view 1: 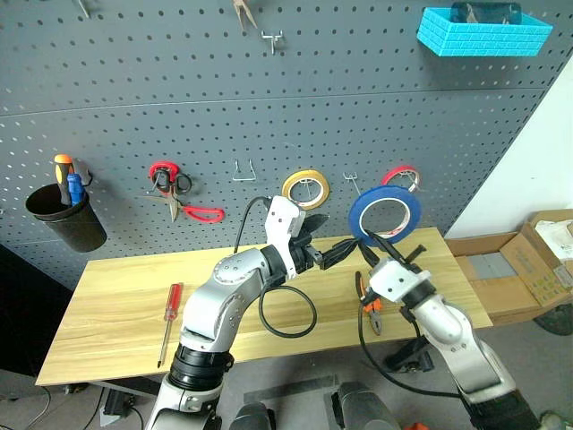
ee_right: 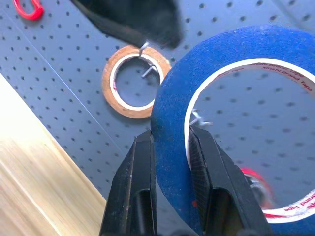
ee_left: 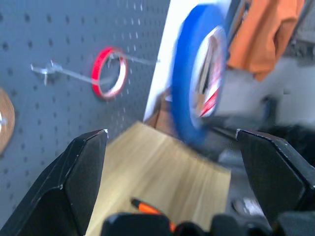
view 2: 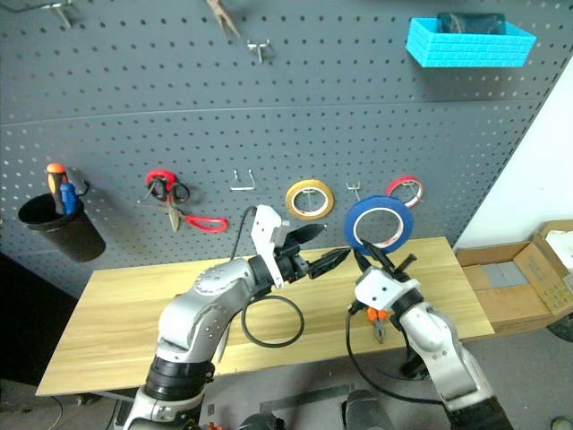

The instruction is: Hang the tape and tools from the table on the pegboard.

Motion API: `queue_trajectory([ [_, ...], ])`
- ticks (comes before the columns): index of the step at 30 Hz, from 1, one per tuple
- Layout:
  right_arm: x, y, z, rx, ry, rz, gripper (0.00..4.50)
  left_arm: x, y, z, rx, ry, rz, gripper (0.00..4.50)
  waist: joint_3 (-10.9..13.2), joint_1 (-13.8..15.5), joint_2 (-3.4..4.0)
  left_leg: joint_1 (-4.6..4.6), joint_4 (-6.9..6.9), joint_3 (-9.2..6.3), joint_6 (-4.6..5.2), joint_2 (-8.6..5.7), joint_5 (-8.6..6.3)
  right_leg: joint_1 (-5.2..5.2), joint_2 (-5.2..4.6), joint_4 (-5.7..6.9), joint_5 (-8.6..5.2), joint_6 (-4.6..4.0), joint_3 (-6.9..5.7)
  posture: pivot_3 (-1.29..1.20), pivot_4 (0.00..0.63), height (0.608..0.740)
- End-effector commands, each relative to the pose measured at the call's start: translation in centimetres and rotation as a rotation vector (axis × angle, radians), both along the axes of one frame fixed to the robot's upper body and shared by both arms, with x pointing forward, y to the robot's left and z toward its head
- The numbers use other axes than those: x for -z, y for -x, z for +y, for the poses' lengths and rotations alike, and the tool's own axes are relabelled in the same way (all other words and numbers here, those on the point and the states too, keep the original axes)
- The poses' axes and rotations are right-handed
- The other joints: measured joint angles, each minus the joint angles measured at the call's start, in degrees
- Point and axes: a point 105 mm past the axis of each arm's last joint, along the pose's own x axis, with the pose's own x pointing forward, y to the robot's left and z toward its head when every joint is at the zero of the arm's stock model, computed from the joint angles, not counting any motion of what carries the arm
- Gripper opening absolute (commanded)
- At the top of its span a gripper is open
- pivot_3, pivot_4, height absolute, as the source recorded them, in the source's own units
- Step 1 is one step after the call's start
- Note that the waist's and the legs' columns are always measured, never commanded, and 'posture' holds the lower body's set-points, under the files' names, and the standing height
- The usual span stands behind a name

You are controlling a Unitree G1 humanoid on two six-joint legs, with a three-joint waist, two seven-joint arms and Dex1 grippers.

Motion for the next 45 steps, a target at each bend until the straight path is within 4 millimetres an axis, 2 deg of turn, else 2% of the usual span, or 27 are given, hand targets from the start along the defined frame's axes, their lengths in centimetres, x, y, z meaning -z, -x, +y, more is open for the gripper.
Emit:
queue_trajectory([
  [1, 0.4, -1.9, 0.2, -0.044, -0.058, 0.065, 0.38, -1.2, 0.3, -1.3, 0.01, 0.028, -0.052, 4.5, -0.1, 0.1, 0.0, -0.01, 0.0, -0.01, 0.0, 0.0, 0.0, 0.0, 0.0, 0.0, 0.0, 0.0, 0.01, -0.12, 0.049, 0.74],
  [4, 1.2, -4.2, -1.2, -0.031, -0.027, 0.1, 0.38, -1.0, 0.3, -2.0, 0.019, 0.023, -0.058, 4.5, -0.2, 0.1, 0.06, -0.01, -0.01, -0.07, 0.0, 0.0, 0.0, -0.01, -0.01, 0.01, 0.0, -0.01, -0.02, -0.1, 0.053, 0.74],
  [8, 0.8, -6.6, -2.5, -0.017, -0.03, 0.116, 0.38, -0.1, 0.1, -2.7, 0.042, -0.019, -0.072, 4.5, -0.2, 0.2, 0.07, -0.03, -0.01, -0.05, 0.0, -0.04, 0.0, -0.02, -0.04, 0.0, 0.01, -0.01, 0.02, -0.08, 0.06, 0.74],
  [13, -0.2, -8.2, -3.1, -0.03, -0.005, 0.1, 0.38, -0.1, -1.1, -3.0, 0.034, -0.031, -0.095, 4.5, -0.2, 0.2, 0.07, -0.03, -0.01, -0.04, 0.01, -0.05, 0.0, -0.02, -0.04, 0.02, 0.01, -0.01, 0.01, -0.07, 0.067, 0.74],
  [17, -0.3, -8.5, -3.1, -0.039, -0.009, 0.112, 0.38, -0.2, -1.4, -3.0, 0.033, -0.028, -0.102, 4.5, -0.2, 0.2, 0.07, -0.05, -0.01, -0.08, 0.0, 0.01, 0.0, -0.04, -0.04, 0.02, 0.01, -0.01, 0.02, -0.06, 0.082, 0.74],
  [19, 0.1, -8.6, -3.3, -0.025, -0.033, 0.143, 1.09, -0.1, -1.4, -3.0, 0.029, -0.029, -0.103, 4.5, -0.2, 0.3, 0.07, -0.07, -0.02, -0.14, 0.02, 0.04, -0.01, -0.05, -0.07, 0.02, 0.01, -0.01, 0.05, -0.06, 0.086, 0.74],
  [21, 0.4, -8.6, -3.5, -0.008, -0.049, 0.151, 1.56, -0.1, -1.3, -3.0, 0.028, -0.03, -0.104, 4.5, -0.2, 0.3, 0.07, -0.07, -0.01, -0.19, 0.03, 0.04, -0.01, -0.05, -0.15, 0.03, 0.01, -0.01, 0.05, -0.06, 0.091, 0.74],
  [26, 0.8, -7.9, -3.8, 0.019, -0.083, 0.155, 3.26, 0.1, -1.3, -2.8, 0.023, -0.034, -0.101, 4.5, -0.2, 0.4, 0.08, -0.07, 0.0, -0.28, 0.05, 0.04, -0.01, -0.04, -0.21, 0.08, 0.01, 0.0, 0.04, -0.07, 0.102, 0.74],
  [29, 2.0, -5.8, -3.9, 0.018, -0.098, 0.18, 4.28, 0.6, -1.2, -2.1, -0.004, -0.048, -0.096, 4.5, -0.2, 0.7, 0.08, -0.08, -0.02, -0.34, 0.05, 0.04, -0.02, -0.05, -0.19, 0.08, 0.0, 0.0, 0.03, -0.07, 0.116, 0.74],
  [30, 2.5, -4.9, -3.9, 0.016, -0.099, 0.194, 4.42, 0.8, -1.1, -1.8, -0.016, -0.053, -0.092, 4.5, -0.2, 0.9, 0.1, -0.08, -0.02, -0.37, 0.05, 0.05, -0.02, -0.05, -0.19, 0.08, 0.0, 0.0, 0.02, -0.07, 0.125, 0.74],
  [34, 4.7, -1.2, -4.1, 0.065, -0.121, 0.31, 4.42, 2.7, 0.2, 0.1, -0.063, -0.092, -0.068, 4.5, 0.2, 1.6, 0.43, -0.09, -0.06, -0.34, 0.11, 0.07, -0.06, -0.06, -0.19, 0.02, -0.01, 0.01, 0.07, -0.07, 0.161, 0.74],
  [37, 5.4, 0.2, -4.2, 0.138, -0.144, 0.413, 4.42, 4.2, 1.5, 1.4, -0.094, -0.137, -0.043, 4.5, 1.4, 1.7, 0.57, 0.01, -0.04, -0.32, 0.12, 0.08, -0.06, 0.0, -0.19, 0.11, -0.02, 0.02, 0.15, -0.07, 0.188, 0.74],
  [41, 7.3, 0.0, -4.1, 0.334, -0.249, 0.659, 4.42, 6.9, 4.2, 3.3, -0.112, -0.217, 0.025, 4.5, 3.0, 2.0, 0.46, 0.13, -0.01, -0.36, 0.11, 0.12, -0.03, 0.04, 0.01, 0.26, -0.01, 0.01, 0.11, -0.06, 0.223, 0.74],
  [45, 8.4, -2.1, -4.0, 0.527, -0.453, 0.895, 4.42, 8.9, 5.7, 4.2, -0.091, -0.344, 0.02, 4.5, 4.4, 2.6, 0.65, 0.16, -0.02, -0.47, 0.08, 0.2, 0.01, 0.02, 0.09, 0.33, 0.03, -0.16, 0.03, -0.04, 0.254, 0.74],
])
